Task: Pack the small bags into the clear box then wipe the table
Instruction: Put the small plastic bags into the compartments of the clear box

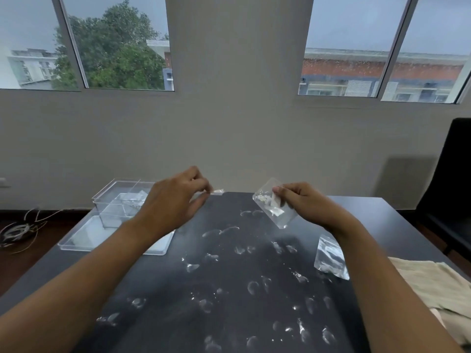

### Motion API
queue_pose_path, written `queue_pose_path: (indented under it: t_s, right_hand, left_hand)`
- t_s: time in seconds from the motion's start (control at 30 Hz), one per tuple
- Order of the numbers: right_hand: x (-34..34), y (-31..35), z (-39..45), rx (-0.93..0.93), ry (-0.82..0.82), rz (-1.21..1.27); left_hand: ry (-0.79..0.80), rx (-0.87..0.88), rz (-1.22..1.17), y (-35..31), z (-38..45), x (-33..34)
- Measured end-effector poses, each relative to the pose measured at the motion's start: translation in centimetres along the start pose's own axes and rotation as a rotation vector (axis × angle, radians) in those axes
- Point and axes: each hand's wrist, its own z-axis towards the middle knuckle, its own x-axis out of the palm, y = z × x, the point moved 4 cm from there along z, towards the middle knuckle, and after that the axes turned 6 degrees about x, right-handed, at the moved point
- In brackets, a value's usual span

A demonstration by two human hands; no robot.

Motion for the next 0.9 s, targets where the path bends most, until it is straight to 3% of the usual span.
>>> queue_pose_path:
  t_s: [0.33, 0.63, 0.73, 0.9]
  right_hand:
    - [0.2, 2.8, -0.7, -0.122, -0.181, 0.297]
    - [5.6, 8.7, 3.3, -0.27, -0.168, 0.034]
    - [7.8, 12.1, 5.3, -0.327, -0.171, 0.054]
    - [12.9, 16.5, 8.1, -0.354, -0.091, 0.188]
  left_hand:
    - [-0.174, -0.319, -0.064, 9.3, -4.7, -5.1]
    - [-0.161, -0.338, 0.162, 15.2, -9.1, -4.8]
    - [-0.123, -0.319, 0.275, 16.0, -9.4, -4.0]
    - [-0.153, -0.36, 0.261, 16.3, -9.9, -4.1]
